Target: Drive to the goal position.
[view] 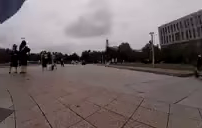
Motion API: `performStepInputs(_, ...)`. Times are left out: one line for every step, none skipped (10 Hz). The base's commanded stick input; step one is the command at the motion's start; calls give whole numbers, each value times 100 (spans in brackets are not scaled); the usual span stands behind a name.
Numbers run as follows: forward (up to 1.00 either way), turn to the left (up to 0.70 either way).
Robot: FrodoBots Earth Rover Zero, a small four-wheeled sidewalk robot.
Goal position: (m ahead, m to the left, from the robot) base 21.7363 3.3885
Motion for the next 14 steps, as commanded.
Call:
performStepInputs(0,-32)
performStepInputs(0,0)
performStepInputs(0,0)
performStepInputs(0,0)
performStepInputs(0,0)
performStepInputs(0,0)
performStepInputs(0,0)
performStepInputs(3,0)
performStepInputs(19,1)
performStepInputs(49,1)
performStepInputs(60,1)
performStepInputs(60,1)
performStepInputs(60,1)
performStepInputs(60,1)
